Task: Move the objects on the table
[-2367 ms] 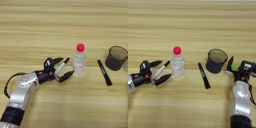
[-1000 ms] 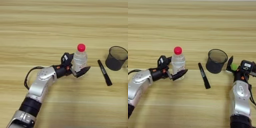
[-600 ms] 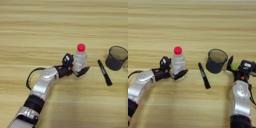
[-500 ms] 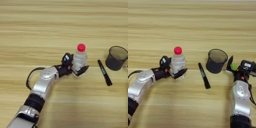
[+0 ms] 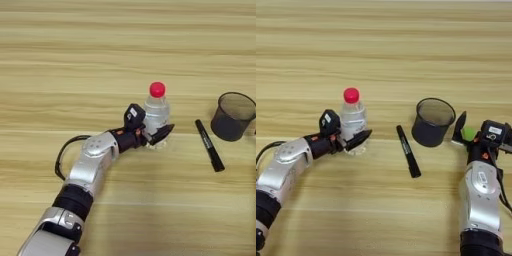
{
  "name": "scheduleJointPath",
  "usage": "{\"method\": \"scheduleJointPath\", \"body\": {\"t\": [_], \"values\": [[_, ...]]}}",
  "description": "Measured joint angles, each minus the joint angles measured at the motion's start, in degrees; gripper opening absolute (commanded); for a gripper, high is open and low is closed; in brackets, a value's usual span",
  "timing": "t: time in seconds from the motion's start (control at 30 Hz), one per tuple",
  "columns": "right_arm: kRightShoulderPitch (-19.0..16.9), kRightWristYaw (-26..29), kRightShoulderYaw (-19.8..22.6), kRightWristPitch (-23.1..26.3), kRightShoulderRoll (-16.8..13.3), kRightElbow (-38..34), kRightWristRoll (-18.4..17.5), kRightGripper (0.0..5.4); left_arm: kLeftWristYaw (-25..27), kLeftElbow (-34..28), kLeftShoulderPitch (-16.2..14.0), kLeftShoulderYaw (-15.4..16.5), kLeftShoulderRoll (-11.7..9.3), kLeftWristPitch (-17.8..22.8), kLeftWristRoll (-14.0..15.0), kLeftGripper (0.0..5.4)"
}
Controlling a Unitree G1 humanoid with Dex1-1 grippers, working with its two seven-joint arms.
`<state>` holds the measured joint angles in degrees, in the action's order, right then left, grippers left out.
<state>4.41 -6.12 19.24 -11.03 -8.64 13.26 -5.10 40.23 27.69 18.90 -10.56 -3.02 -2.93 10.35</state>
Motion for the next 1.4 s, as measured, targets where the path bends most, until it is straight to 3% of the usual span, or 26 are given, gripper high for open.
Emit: {"method": "scheduleJointPath", "body": {"t": [0.2,0.47,0.7,0.83,1.07,1.4], "values": [[-0.01,0.0,-0.1,0.0,0.01,0.0,0.01,5.4,-0.87,-0.12,0.07,1.17,-0.21,-0.13,-0.06,3.2],[-0.03,0.0,-0.34,-0.02,0.01,0.01,0.01,5.4,-1.65,-13.52,0.51,7.01,-3.48,6.18,4.86,3.13],[-0.03,-0.02,-0.51,-0.03,0.01,0.02,0.02,5.4,-3.56,-16.34,1.45,11.03,-6.04,8.68,6.24,3.13],[-0.02,-0.1,-0.53,-0.05,0.01,0.06,0.01,5.4,-5.03,-12.86,3.3,13.81,-8.2,7.86,5.79,3.13],[-0.01,-0.59,-0.56,-0.6,0.01,0.11,0.0,5.4,-7.57,0.63,4.13,16.9,-11.27,3.05,3.48,3.13],[0.01,-0.61,-0.55,-0.75,0.0,0.23,-0.01,5.4,-8.75,9.65,4.69,17.25,-11.63,-2.4,1.72,3.13]]}}
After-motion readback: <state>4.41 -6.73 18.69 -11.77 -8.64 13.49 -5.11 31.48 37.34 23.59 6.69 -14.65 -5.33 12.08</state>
